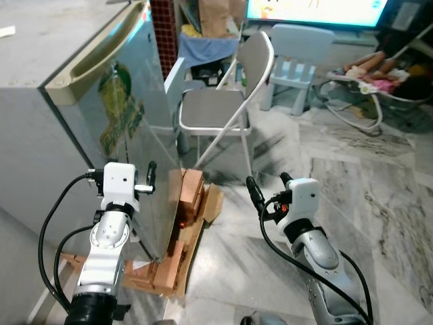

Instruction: Restocking fridge

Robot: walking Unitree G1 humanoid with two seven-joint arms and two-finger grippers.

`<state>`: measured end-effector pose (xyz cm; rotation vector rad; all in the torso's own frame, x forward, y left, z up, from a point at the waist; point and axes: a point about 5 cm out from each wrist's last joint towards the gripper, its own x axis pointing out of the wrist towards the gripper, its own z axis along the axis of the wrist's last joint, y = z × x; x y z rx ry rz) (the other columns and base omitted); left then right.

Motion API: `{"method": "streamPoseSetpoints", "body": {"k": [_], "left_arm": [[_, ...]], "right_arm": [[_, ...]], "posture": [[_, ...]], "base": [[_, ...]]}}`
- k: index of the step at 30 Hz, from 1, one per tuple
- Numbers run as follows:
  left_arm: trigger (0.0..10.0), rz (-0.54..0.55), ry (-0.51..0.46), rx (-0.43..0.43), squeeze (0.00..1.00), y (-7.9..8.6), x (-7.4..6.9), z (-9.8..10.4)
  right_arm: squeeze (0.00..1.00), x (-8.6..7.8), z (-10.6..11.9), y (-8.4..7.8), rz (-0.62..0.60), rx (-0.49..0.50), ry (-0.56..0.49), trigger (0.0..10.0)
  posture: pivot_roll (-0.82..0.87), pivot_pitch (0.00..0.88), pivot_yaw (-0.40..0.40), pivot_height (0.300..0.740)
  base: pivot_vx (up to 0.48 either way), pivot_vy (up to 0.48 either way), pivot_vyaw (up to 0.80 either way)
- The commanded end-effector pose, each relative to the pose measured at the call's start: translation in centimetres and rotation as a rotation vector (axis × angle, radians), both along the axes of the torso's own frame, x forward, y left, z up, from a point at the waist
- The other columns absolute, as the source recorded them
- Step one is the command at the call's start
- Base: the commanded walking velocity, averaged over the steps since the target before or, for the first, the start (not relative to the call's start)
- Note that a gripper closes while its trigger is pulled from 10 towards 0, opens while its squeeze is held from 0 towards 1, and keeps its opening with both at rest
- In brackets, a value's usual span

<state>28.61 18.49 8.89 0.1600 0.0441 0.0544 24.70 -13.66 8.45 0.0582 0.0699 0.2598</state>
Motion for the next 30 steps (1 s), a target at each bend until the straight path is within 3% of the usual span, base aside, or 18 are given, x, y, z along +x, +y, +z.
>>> {"method": "streamPoseSetpoints", "body": {"k": [1, 6, 8, 12, 16, 30], "left_arm": [[10.0, 0.079, -0.021, 0.003, 0.00, 1.9, 0.0, 0.8], [10.0, 0.063, -0.010, -0.028, 0.00, 1.9, -1.2, 0.5], [10.0, 0.047, 0.031, -0.038, 0.00, 1.6, -2.9, -0.4], [10.0, 0.127, 0.026, 0.002, 0.00, 2.6, -3.5, -0.4], [10.0, 0.166, 0.034, -0.024, 0.00, 3.3, -3.6, -0.4], [10.0, -0.001, 0.016, -0.090, 0.00, 1.1, -0.3, 0.2]], "right_arm": [[0.00, -0.2, 0.3, -0.3, -0.015, -0.005, -0.012, 10.0], [0.00, -0.9, -0.2, -0.5, -0.004, -0.018, 0.019, 10.0], [0.00, -1.5, -1.1, -0.9, 0.029, -0.044, 0.069, 10.0], [0.00, -1.5, -1.3, -1.3, 0.041, -0.057, 0.085, 10.0], [0.00, -1.4, -1.2, -1.4, 0.038, -0.056, 0.083, 10.0], [0.00, -1.0, -0.9, -1.2, 0.036, -0.079, 0.074, 10.0]], "posture": [[0.06, 0.000, 0.037, 0.740], [0.06, 0.000, 0.036, 0.740], [0.07, 0.000, 0.037, 0.740], [0.08, 0.000, 0.043, 0.740], [0.08, 0.000, 0.036, 0.740], [0.05, 0.000, 0.035, 0.740]], "base": [[0.000, 0.000, 0.00], [0.000, 0.000, 0.00], [0.000, 0.000, 0.00], [0.000, 0.000, 0.00], [0.000, 0.000, 0.00], [0.000, 0.000, 0.00]]}}
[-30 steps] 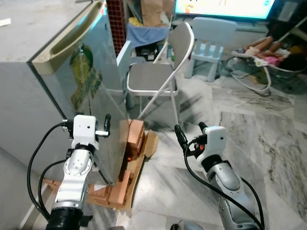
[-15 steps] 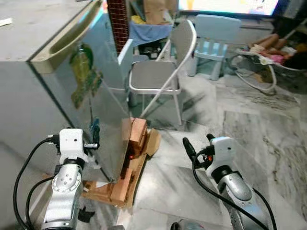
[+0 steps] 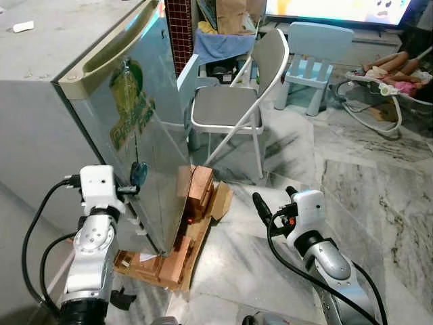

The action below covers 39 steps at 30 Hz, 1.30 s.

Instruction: Restocking fridge

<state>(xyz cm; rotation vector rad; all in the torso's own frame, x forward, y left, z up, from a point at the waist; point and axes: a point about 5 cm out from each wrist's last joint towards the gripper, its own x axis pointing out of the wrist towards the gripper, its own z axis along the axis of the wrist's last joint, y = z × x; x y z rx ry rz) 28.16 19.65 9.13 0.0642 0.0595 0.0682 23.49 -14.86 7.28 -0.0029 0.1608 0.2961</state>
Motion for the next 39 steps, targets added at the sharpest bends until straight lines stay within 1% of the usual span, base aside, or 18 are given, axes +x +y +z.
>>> {"method": "streamPoseSetpoints", "body": {"k": [1, 5, 6, 8, 9, 11, 14, 18, 19, 21, 25, 27, 29, 32, 34, 35, 36, 39], "left_arm": [[10.0, -0.031, 0.007, 0.001, 0.00, -0.2, 0.3, 0.0], [10.0, -0.059, 0.008, 0.000, 0.00, -0.5, 1.1, 0.1], [10.0, -0.062, 0.010, 0.014, 0.00, -0.6, 1.4, 0.1], [10.0, -0.063, 0.010, 0.019, 0.00, -0.7, 1.5, 0.1], [10.0, -0.059, 0.013, 0.025, 0.00, -0.7, 2.0, 0.1], [10.0, -0.057, 0.011, 0.023, 0.00, -0.7, 2.5, 0.2], [10.0, -0.021, 0.022, 0.041, 0.00, -0.1, 3.2, 0.2], [10.0, -0.024, 0.020, 0.034, 0.00, -0.3, 4.4, 0.5], [10.0, -0.024, 0.020, 0.034, 0.00, -0.3, 4.4, 0.5], [10.0, -0.043, 0.014, 0.022, 0.00, -1.0, 5.3, 0.8], [10.0, -0.086, 0.001, 0.011, 0.00, -2.4, 6.1, 1.4], [10.0, -0.195, -0.024, -0.026, 0.00, -4.8, 6.9, 2.4], [10.0, -0.246, -0.037, -0.040, 0.00, -6.0, 7.1, 2.9], [10.0, -0.440, -0.097, -0.041, 0.00, -10.0, 7.3, 4.7], [10.0, -0.641, -0.168, -0.089, 0.00, -14.7, 6.7, 7.5], [10.0, -0.722, -0.207, -0.111, 0.00, -16.6, 6.2, 8.8], [10.0, -0.859, -0.295, -0.175, 0.00, -20.7, 4.8, 11.7], [10.0, -1.024, -0.366, -0.242, 0.00, -24.8, 2.6, 14.4]], "right_arm": [[0.00, 0.3, 0.3, 0.0, -0.007, -0.009, -0.008, 10.0], [0.00, 0.3, 0.3, 0.1, -0.007, -0.010, -0.006, 10.0], [0.00, 0.3, 0.2, 0.3, -0.001, -0.015, -0.001, 10.0], [0.00, 0.3, 0.1, 0.4, 0.001, -0.016, 0.001, 10.0], [0.00, 0.3, -0.2, 0.4, 0.005, -0.028, 0.027, 10.0], [0.00, 0.2, -0.5, 0.4, 0.009, -0.041, 0.049, 10.0], [0.00, -0.3, -1.1, 0.4, 0.025, -0.057, 0.080, 10.0], [0.00, -0.5, -1.2, 0.1, 0.019, -0.063, 0.095, 10.0], [0.00, -0.5, -1.2, 0.1, 0.019, -0.063, 0.095, 10.0], [0.00, -0.6, -1.3, 0.2, 0.031, -0.069, 0.103, 10.0], [0.00, -0.7, -1.4, 0.3, 0.038, -0.071, 0.107, 10.0], [0.00, -0.8, -1.5, 0.2, 0.037, -0.079, 0.120, 10.0], [0.00, -0.9, -1.6, 0.1, 0.036, -0.089, 0.133, 10.0], [0.00, -1.4, -2.2, -0.3, 0.029, -0.114, 0.183, 10.0], [0.00, -2.1, -2.9, -0.6, 0.024, -0.123, 0.223, 10.0], [0.00, -2.3, -3.1, -0.7, 0.021, -0.123, 0.235, 10.0], [0.00, -2.6, -3.4, -0.7, 0.016, -0.109, 0.249, 10.0], [0.00, -2.4, -3.5, -0.4, 0.023, -0.112, 0.242, 10.0]], "posture": [[0.05, 0.000, 0.037, 0.740], [0.05, 0.000, 0.040, 0.740], [0.05, 0.000, 0.043, 0.740], [0.05, 0.000, 0.043, 0.740], [0.05, 0.000, 0.042, 0.740], [0.05, 0.000, 0.042, 0.740], [0.04, 0.000, 0.042, 0.740], [0.04, 0.000, 0.040, 0.740], [0.04, 0.000, 0.040, 0.740], [0.04, 0.000, 0.038, 0.740], [0.04, 0.000, 0.035, 0.740], [0.04, 0.000, 0.032, 0.740], [0.04, 0.000, 0.031, 0.740], [0.04, 0.000, 0.022, 0.740], [0.05, 0.000, 0.019, 0.740], [0.05, 0.000, 0.018, 0.740], [0.06, 0.000, 0.016, 0.740], [0.05, 0.000, 0.016, 0.740]], "base": [[0.000, 0.000, 0.00], [0.000, 0.000, 0.00], [0.000, 0.000, 0.00], [0.000, 0.000, 0.00], [0.000, 0.000, 0.00], [0.000, 0.000, 0.00], [0.000, 0.000, 0.00], [0.000, 0.000, 0.00], [0.000, 0.000, 0.00], [0.000, 0.000, 0.00], [0.000, 0.000, 0.00], [0.000, 0.000, 0.00], [0.000, 0.000, 0.00], [0.000, 0.000, 0.00], [0.000, 0.000, 0.00], [0.000, 0.000, 0.00], [0.000, 0.000, 0.00], [0.000, 0.000, 0.00]]}}
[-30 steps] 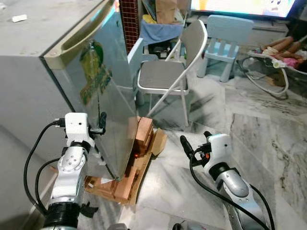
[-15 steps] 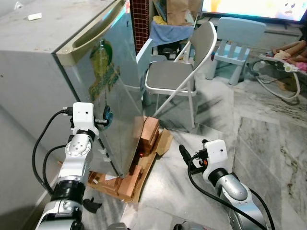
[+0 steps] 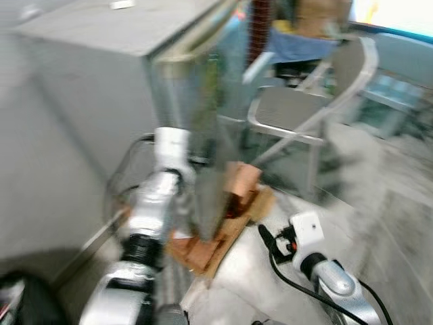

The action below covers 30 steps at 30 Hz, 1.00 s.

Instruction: Restocking fridge

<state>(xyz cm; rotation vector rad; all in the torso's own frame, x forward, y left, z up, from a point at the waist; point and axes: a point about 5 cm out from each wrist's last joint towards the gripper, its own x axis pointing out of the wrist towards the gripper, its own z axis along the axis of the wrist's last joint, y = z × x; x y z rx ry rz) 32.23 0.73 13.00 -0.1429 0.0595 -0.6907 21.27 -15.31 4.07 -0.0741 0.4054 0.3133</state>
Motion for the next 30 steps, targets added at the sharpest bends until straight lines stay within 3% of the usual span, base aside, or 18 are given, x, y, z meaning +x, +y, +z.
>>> {"method": "streamPoseSetpoints", "body": {"k": [1, 3, 5, 12, 13, 15, 19, 26, 30], "left_arm": [[10.0, -0.281, -0.362, -0.185, 0.00, -6.9, -2.1, 10.9], [10.0, -0.326, -0.299, -0.230, 0.00, -7.9, -2.5, 10.8], [10.0, -0.300, -0.284, -0.216, 0.00, -7.6, -1.9, 10.0], [10.0, -0.101, -0.236, -0.110, 0.00, -2.1, 0.8, 7.0], [10.0, -0.044, -0.216, -0.085, 0.00, -0.1, 1.1, 6.2], [10.0, 0.013, -0.195, -0.064, 0.00, 1.6, 1.3, 5.2], [10.0, 0.139, -0.163, 0.017, 0.00, 5.2, 0.5, 2.8], [10.0, 0.215, -0.146, 0.098, 0.00, 7.8, -1.4, 1.1], [10.0, 0.239, -0.105, 0.131, 0.00, 8.8, -2.1, -0.6]], "right_arm": [[0.00, -0.1, -0.3, 0.2, 0.004, -0.013, 0.008, 10.0], [0.00, 0.1, -0.2, 0.4, 0.011, -0.016, 0.004, 10.0], [0.00, 0.2, -0.1, 0.5, 0.011, -0.016, 0.005, 10.0], [0.00, 0.3, 0.0, 0.6, 0.006, 0.004, -0.007, 10.0], [0.00, 0.4, 0.0, 0.7, 0.012, 0.007, -0.009, 10.0], [0.00, 0.4, 0.0, 0.8, 0.017, 0.008, -0.011, 10.0], [0.00, 1.0, 0.5, 0.5, 0.008, 0.005, -0.037, 10.0], [0.00, 2.6, 2.3, -0.3, -0.026, 0.013, -0.135, 10.0], [0.00, 2.9, 2.8, 0.6, 0.018, 0.043, -0.151, 10.0]], "posture": [[0.05, 0.000, 0.017, 0.740], [0.04, 0.000, 0.018, 0.740], [0.04, 0.000, 0.021, 0.740], [0.06, 0.000, 0.025, 0.740], [0.06, 0.000, 0.024, 0.740], [0.07, 0.000, 0.023, 0.740], [0.09, 0.000, 0.023, 0.740], [0.11, 0.000, 0.019, 0.740], [0.09, 0.000, 0.019, 0.740]], "base": [[0.000, 0.000, 0.00], [0.000, 0.000, 0.00], [0.000, 0.000, 0.00], [0.000, 0.000, 0.00], [0.000, -0.480, 0.00], [0.000, -0.471, 0.00], [0.000, -0.465, 0.00], [0.000, -0.456, 0.00], [0.000, -0.420, 0.00]]}}
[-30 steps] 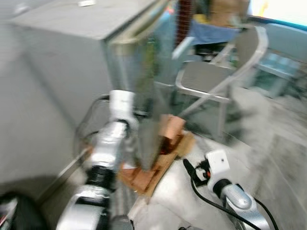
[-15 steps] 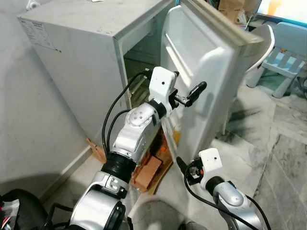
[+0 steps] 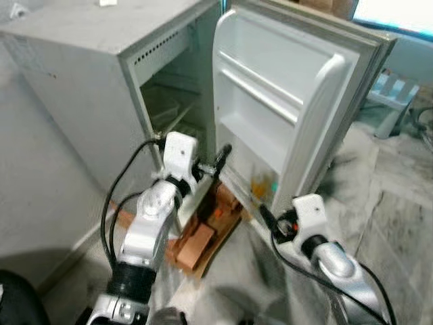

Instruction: Restocking fridge

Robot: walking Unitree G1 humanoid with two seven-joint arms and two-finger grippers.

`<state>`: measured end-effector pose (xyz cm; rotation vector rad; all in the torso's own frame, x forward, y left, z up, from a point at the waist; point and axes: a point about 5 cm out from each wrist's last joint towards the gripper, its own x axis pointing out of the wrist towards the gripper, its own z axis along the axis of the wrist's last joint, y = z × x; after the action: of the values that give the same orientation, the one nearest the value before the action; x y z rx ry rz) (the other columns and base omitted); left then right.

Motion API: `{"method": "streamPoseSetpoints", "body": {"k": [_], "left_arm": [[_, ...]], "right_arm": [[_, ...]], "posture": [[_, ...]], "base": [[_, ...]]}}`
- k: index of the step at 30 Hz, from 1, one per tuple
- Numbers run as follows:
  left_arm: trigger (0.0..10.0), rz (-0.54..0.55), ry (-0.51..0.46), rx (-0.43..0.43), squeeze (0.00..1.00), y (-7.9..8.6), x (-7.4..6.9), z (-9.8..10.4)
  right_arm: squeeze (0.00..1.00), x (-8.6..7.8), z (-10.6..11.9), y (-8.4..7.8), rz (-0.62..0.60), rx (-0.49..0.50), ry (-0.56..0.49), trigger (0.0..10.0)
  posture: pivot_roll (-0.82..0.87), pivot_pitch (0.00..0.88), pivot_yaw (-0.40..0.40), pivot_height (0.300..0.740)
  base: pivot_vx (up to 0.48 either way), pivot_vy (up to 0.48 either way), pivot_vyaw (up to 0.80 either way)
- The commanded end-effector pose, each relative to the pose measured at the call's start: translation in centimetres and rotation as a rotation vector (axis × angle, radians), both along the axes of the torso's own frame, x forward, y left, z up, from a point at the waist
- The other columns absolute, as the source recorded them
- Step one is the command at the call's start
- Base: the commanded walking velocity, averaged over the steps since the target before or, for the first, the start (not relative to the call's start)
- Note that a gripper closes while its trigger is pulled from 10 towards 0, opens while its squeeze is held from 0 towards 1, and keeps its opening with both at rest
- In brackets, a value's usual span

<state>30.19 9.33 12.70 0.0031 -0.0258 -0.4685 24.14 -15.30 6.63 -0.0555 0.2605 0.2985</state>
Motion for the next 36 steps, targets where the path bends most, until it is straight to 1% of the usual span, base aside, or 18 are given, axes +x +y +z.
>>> {"method": "streamPoseSetpoints", "body": {"k": [1, 3, 4, 7, 9, 12, 14, 15, 16, 17, 18, 21, 22, 23, 25, 27, 30, 36], "left_arm": [[10.0, 0.019, 0.014, 0.009, 0.00, 0.2, -0.1, -0.5], [10.0, 0.032, 0.022, 0.013, 0.00, 0.4, -0.2, -0.7], [10.0, 0.052, 0.033, 0.021, 0.00, 0.8, -0.1, -1.1], [10.0, 0.110, 0.065, 0.045, 0.00, 1.7, 0.3, -1.9], [10.0, 0.122, 0.074, 0.054, 0.00, 2.0, 0.6, -2.1], [10.0, 0.130, 0.075, 0.062, 0.00, 2.3, 1.2, -2.1], [10.0, 0.149, 0.064, 0.075, 0.00, 2.5, 1.7, -1.8], [10.0, 0.149, 0.064, 0.075, 0.00, 2.5, 1.7, -1.8], [10.0, 0.160, 0.061, 0.079, 0.00, 2.6, 1.8, -1.8], [10.0, 0.164, 0.061, 0.079, 0.00, 2.6, 1.9, -1.9], [10.0, 0.172, 0.061, 0.073, 0.00, 2.7, 1.9, -1.9], [10.0, 0.172, 0.064, 0.068, 0.00, 2.5, 1.8, -2.1], [10.0, 0.171, 0.064, 0.069, 0.00, 2.4, 1.8, -2.2], [10.0, 0.160, 0.068, 0.066, 0.00, 2.1, 1.8, -2.4], [10.0, 0.138, 0.069, 0.066, 0.00, 1.4, 1.7, -2.5], [10.0, 0.132, 0.071, 0.063, 0.00, 1.2, 1.7, -2.6], [10.0, 0.128, 0.070, 0.057, 0.00, 0.6, 1.9, -2.5], [10.0, 0.116, 0.059, 0.043, 0.00, 0.0, 2.3, -2.2]], "right_arm": [[0.00, 0.0, 0.4, 0.8, 0.046, -0.004, -0.019, 10.0], [0.00, 0.0, 0.7, 1.0, 0.061, -0.012, -0.036, 10.0], [0.00, -0.1, 0.7, 1.1, 0.071, -0.025, -0.034, 10.0], [0.00, -0.5, 0.5, 1.6, 0.128, -0.006, -0.004, 10.0], [0.00, -0.7, 0.6, 1.8, 0.152, -0.017, -0.007, 10.0], [0.00, -0.7, 1.0, 1.7, 0.121, -0.044, -0.044, 10.0], [0.00, 0.4, 1.7, 1.1, 0.027, -0.055, -0.108, 10.0], [0.00, 0.4, 1.7, 1.1, 0.027, -0.055, -0.108, 10.0], [0.00, 1.0, 2.1, 0.8, -0.022, -0.068, -0.149, 10.0], [0.00, 1.2, 2.2, 0.7, -0.037, -0.071, -0.163, 10.0], [0.00, 1.7, 2.6, 0.4, -0.102, -0.054, -0.188, 10.0], [0.00, 2.2, 2.9, 0.1, -0.210, 0.008, -0.185, 10.0], [0.00, 2.2, 2.9, 0.0, -0.217, 0.013, -0.184, 10.0], [0.00, 2.2, 2.8, 0.4, -0.197, 0.039, -0.154, 10.0], [0.00, 1.8, 3.1, 1.1, -0.141, 0.057, -0.176, 10.0], [0.00, 1.7, 3.0, 1.4, -0.115, 0.095, -0.170, 10.0], [0.00, 2.0, 3.2, 1.3, -0.117, 0.107, -0.190, 10.0], [0.00, 2.9, 3.7, 1.7, -0.126, 0.131, -0.208, 10.0]], "posture": [[0.09, 0.000, 0.018, 0.740], [0.09, 0.000, 0.019, 0.740], [0.08, 0.000, 0.024, 0.740], [0.05, 0.000, 0.032, 0.740], [0.05, 0.000, 0.031, 0.740], [0.05, 0.000, 0.027, 0.740], [0.06, 0.000, 0.017, 0.740], [0.06, 0.000, 0.017, 0.740], [0.06, 0.000, 0.013, 0.740], [0.06, 0.000, 0.013, 0.740], [0.06, 0.000, 0.011, 0.740], [0.05, 0.000, 0.016, 0.740], [0.05, 0.000, 0.016, 0.740], [0.04, 0.000, 0.018, 0.740], [0.03, 0.000, 0.016, 0.740], [0.03, 0.000, 0.013, 0.740], [0.03, 0.000, -0.001, 0.740], [0.04, 0.000, 0.011, 0.740]], "base": [[0.311, -0.364, 0.00], [0.311, -0.364, 0.00], [0.368, -0.304, 0.00], [0.442, -0.080, 0.00], [0.480, 0.000, 0.00], [0.480, 0.000, 0.00], [0.480, 0.000, 0.00], [0.480, 0.000, 0.00], [0.480, 0.000, 0.00], [0.480, 0.000, 0.00], [0.480, 0.000, 0.00], [0.480, 0.000, 0.00], [0.480, 0.000, 0.00], [0.480, 0.000, 0.00], [0.480, 0.000, 0.00], [0.480, 0.000, 0.00], [0.480, 0.000, 0.00], [0.480, 0.000, 0.00]]}}
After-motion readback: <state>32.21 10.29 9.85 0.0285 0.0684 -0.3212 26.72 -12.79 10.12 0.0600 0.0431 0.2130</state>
